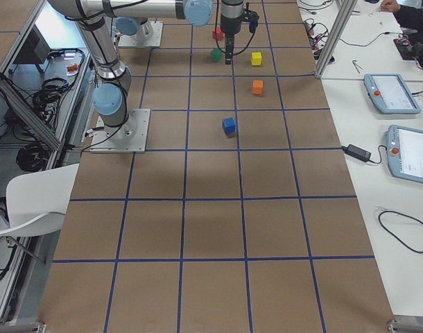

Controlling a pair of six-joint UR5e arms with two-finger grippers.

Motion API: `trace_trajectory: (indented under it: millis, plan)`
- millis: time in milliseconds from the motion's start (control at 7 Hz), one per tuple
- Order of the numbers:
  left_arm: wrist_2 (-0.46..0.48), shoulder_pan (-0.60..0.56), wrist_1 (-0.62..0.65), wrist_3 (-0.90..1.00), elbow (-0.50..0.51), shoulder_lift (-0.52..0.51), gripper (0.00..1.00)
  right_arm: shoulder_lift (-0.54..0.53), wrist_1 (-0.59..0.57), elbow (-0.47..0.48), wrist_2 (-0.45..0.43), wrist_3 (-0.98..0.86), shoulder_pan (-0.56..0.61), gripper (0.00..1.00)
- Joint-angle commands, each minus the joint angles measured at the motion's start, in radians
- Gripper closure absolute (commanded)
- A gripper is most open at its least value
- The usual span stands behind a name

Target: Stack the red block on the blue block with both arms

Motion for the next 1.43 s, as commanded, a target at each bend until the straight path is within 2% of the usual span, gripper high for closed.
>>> trace_trajectory:
  millis: [0,143,429,571,857,1143,1286]
  plan:
    - [-0.003,0.050,0.012,0.027,-0.098,-0.017,0.00,0.000,0.006,0.001,-0.004,-0.005,0.000,0.00]
    - [-0.008,0.122,0.044,0.066,-0.188,-0.048,0.00,0.001,0.009,0.001,-0.003,-0.005,0.000,0.00]
    - [0.000,0.222,0.374,0.289,-0.430,-0.091,0.00,0.001,0.007,0.001,-0.003,-0.005,-0.002,0.00]
    - [-0.005,0.268,0.461,0.401,-0.487,-0.123,0.00,0.001,0.007,0.001,-0.003,-0.005,-0.002,0.00]
    - [0.000,0.290,0.488,0.463,-0.508,-0.169,0.00,0.003,0.007,0.002,-0.001,-0.005,-0.002,0.00]
    - [0.000,0.292,0.632,0.480,-0.568,-0.206,0.00,0.003,-0.005,0.016,-0.003,-0.007,-0.002,0.00]
    - [0.001,0.292,0.650,0.467,-0.598,-0.217,0.00,0.003,0.003,0.019,-0.006,-0.010,-0.003,0.00]
